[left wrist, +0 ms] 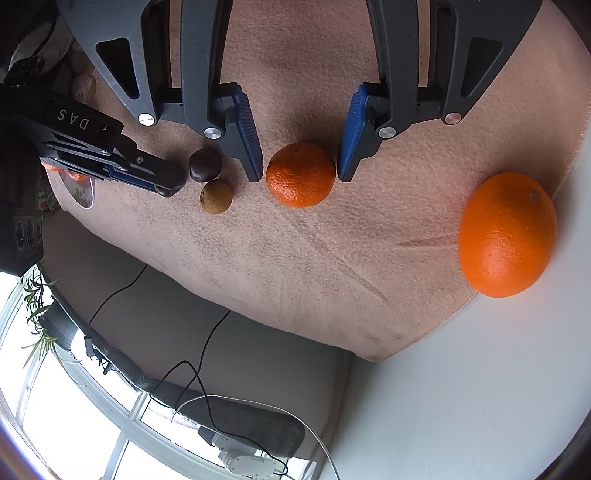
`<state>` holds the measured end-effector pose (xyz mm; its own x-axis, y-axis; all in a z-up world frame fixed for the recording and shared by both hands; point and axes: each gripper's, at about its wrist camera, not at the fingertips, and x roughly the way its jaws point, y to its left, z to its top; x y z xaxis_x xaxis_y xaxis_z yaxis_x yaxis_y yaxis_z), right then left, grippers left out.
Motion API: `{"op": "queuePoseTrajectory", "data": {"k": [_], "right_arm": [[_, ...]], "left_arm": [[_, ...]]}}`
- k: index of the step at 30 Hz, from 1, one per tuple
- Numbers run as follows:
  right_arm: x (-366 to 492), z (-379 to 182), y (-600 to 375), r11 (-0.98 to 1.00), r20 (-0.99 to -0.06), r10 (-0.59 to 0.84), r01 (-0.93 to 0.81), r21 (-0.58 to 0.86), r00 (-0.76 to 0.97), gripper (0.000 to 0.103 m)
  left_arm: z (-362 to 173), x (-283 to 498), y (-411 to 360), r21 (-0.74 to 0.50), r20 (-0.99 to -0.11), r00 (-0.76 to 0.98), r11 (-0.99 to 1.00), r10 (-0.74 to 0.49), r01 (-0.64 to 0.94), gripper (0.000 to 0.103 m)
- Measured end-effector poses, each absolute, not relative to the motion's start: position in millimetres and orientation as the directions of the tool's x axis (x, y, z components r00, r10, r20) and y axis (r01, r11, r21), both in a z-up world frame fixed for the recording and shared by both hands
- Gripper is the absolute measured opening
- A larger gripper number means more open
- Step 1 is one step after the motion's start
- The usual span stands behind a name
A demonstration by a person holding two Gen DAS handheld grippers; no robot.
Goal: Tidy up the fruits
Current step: 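Grasp a medium orange with the left gripper while the right gripper grasps a dark plum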
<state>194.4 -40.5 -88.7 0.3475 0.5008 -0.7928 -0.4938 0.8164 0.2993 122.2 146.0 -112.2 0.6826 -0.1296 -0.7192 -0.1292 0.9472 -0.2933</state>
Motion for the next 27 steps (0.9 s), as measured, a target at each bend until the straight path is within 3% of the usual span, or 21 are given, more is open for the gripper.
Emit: {"op": "queuePoseTrajectory", "data": {"k": [4,6,27], "right_arm": [[196,-89,-37,0.815,-0.794,0.500,-0.499,0.295,0.346,0.029],[195,-89,-36,0.815,-0.795,0.497,-0.503,0.288,0.349,0.029],[182,-65,-56,0.809,-0.757,0.520,-0.513,0.287,0.395,0.028]], "left_arm": [[-113,125,148,-0.300,-0.723,0.678,0.944,-0.134,-0.134,0.040],[-113,126,149,-0.307,-0.723,0.677,0.942,-0.139,-0.135,0.036],[-97,116,145,-0.319,-0.691,0.708,0.940,-0.146,-0.118,0.035]]}}
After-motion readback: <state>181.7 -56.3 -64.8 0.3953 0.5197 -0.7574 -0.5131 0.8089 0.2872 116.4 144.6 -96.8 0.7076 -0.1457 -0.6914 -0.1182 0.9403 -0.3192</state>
